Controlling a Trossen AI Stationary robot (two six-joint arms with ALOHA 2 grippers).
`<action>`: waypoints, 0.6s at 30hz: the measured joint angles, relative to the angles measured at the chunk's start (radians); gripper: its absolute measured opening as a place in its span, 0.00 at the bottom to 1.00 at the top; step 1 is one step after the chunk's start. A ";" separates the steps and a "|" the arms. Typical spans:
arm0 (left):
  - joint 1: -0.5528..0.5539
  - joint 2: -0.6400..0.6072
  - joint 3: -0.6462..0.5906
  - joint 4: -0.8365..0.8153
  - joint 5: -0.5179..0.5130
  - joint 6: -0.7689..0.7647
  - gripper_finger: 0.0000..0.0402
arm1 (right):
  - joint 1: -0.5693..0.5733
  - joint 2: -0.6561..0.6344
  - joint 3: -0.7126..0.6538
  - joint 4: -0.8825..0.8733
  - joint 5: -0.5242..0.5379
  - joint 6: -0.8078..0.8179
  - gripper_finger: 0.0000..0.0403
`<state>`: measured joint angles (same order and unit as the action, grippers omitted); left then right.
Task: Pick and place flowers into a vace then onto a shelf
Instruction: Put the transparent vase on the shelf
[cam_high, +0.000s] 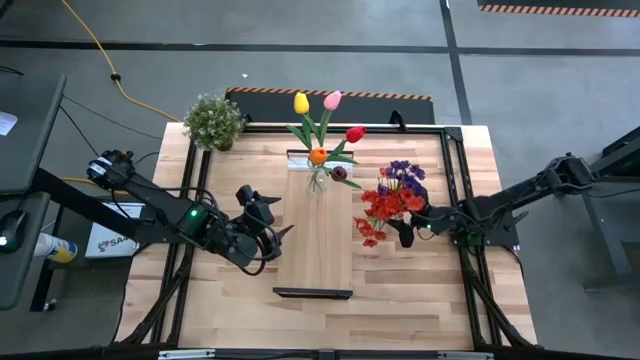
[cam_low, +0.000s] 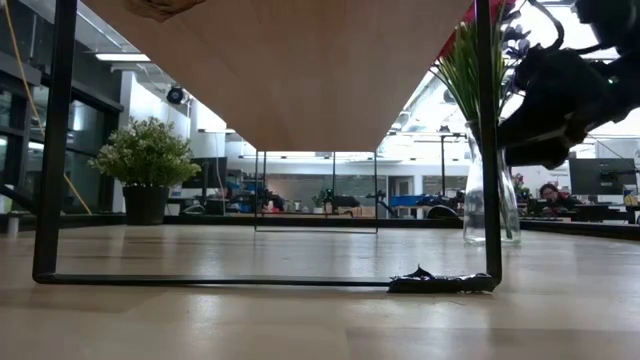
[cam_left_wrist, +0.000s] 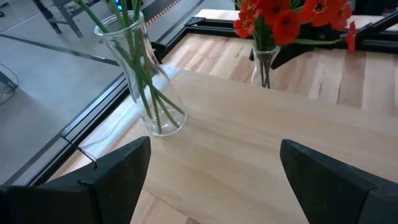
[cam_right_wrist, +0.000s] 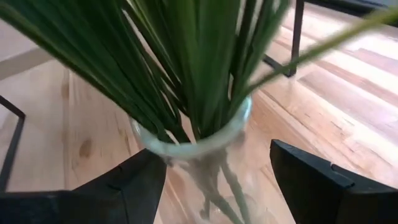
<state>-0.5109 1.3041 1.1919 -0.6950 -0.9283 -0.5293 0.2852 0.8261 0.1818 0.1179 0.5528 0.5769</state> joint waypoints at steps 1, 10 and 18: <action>0.000 0.000 0.000 -0.006 0.000 0.000 0.97 | -0.006 0.000 0.000 0.013 -0.004 -0.013 0.68; 0.000 0.000 0.000 -0.020 0.000 0.000 0.97 | -0.051 0.000 0.000 0.045 -0.015 -0.054 0.66; 0.000 0.000 0.000 -0.038 0.000 0.000 0.97 | -0.058 0.000 -0.001 0.066 -0.012 -0.065 0.54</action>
<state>-0.5106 1.3041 1.1919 -0.7332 -0.9287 -0.5292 0.2276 0.8257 0.1811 0.1838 0.5404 0.5124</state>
